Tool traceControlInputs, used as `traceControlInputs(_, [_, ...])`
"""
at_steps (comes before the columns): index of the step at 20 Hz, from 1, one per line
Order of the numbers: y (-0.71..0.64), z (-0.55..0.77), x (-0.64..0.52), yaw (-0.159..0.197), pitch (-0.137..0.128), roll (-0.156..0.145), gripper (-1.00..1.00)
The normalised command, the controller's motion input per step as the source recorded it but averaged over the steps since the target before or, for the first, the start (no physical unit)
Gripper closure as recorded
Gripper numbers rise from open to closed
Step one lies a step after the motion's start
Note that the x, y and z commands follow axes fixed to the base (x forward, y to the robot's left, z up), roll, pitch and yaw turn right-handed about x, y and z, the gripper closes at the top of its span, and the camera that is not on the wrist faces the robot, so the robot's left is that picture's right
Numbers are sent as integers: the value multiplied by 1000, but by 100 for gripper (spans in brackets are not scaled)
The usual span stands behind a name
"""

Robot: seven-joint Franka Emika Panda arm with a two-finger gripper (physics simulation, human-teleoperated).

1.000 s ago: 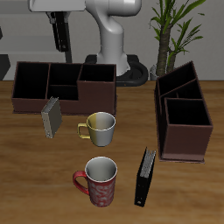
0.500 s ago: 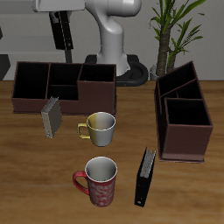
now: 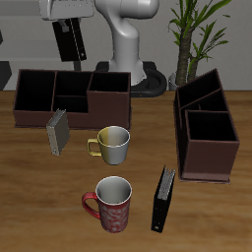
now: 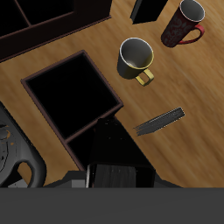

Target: Place the right black book into the back desk caddy's back compartment

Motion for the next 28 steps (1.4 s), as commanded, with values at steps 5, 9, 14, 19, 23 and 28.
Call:
traceControlInputs(5, [85, -398, 22, 155, 56, 2, 100])
traceControlInputs(9, [120, -390, -51, 189, 33, 32, 100])
traceControlInputs(14, [95, -243, -67, 218, 23, 13, 100])
traceControlInputs(19, [-207, -112, -143, 64, 56, -26, 100])
traceControlInputs(23, [-141, -50, 17, -14, -6, -56, 100])
traceControlInputs(28, [-74, -75, -69, 44, 7, -13, 100])
